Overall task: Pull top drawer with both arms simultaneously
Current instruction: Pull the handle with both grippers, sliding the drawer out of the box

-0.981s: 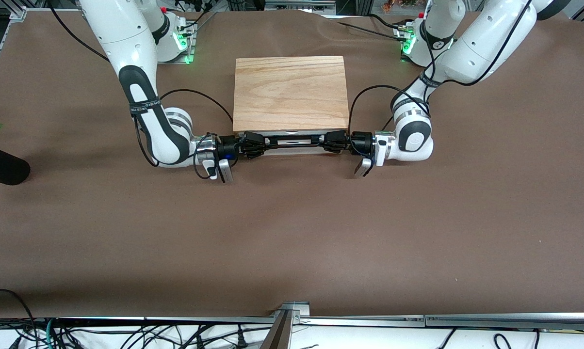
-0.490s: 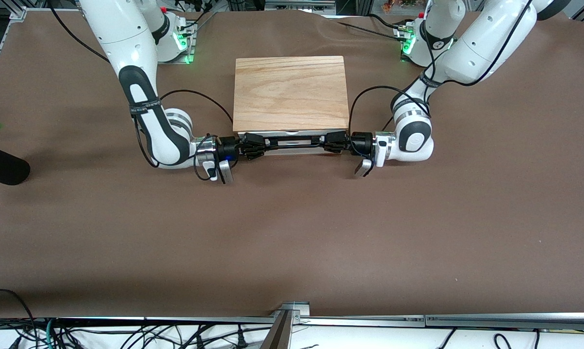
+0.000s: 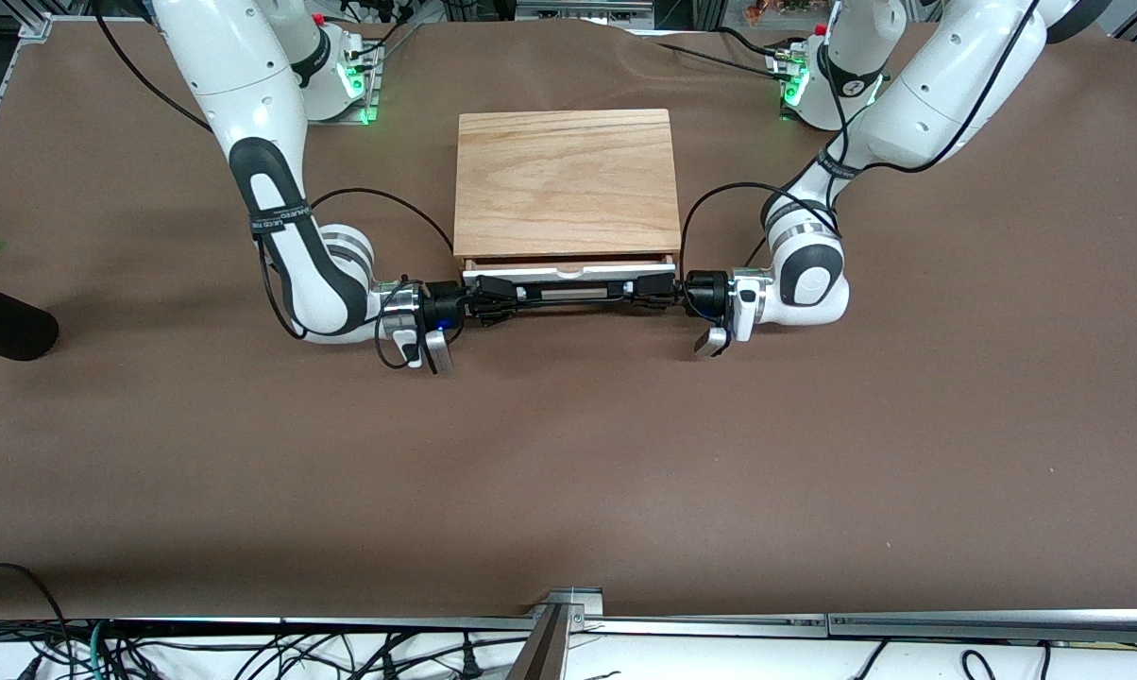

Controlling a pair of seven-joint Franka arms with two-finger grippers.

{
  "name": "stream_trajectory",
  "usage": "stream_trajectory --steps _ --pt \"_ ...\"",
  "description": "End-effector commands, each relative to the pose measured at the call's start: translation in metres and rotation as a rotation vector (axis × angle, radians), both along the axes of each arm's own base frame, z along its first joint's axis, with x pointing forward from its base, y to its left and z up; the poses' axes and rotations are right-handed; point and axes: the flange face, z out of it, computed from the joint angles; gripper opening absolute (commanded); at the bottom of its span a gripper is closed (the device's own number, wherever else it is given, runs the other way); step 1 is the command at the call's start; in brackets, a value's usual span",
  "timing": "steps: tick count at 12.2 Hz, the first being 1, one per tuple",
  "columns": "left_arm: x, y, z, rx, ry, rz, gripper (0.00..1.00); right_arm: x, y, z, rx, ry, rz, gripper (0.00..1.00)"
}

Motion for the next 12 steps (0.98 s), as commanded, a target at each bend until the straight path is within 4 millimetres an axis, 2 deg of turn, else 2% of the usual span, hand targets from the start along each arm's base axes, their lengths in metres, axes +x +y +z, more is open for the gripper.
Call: stream_trajectory --steps 1,6,8,12 --pt "0.005 -0.001 0.0 -0.033 0.119 -0.039 0.0 0.048 -0.015 0.024 0.028 -0.016 -0.079 0.0" --pt "0.033 0.001 0.007 -0.03 0.191 -0.023 0.0 0.071 -0.023 0.021 0.022 -0.012 -0.1 0.0" --pt "0.044 0.004 0.012 -0.028 0.205 -0.015 0.0 0.082 -0.029 0.013 0.011 -0.02 -0.11 0.0" --pt "0.064 0.01 0.014 -0.005 0.207 -0.016 0.0 0.093 -0.032 0.009 0.002 -0.021 -0.118 0.0"
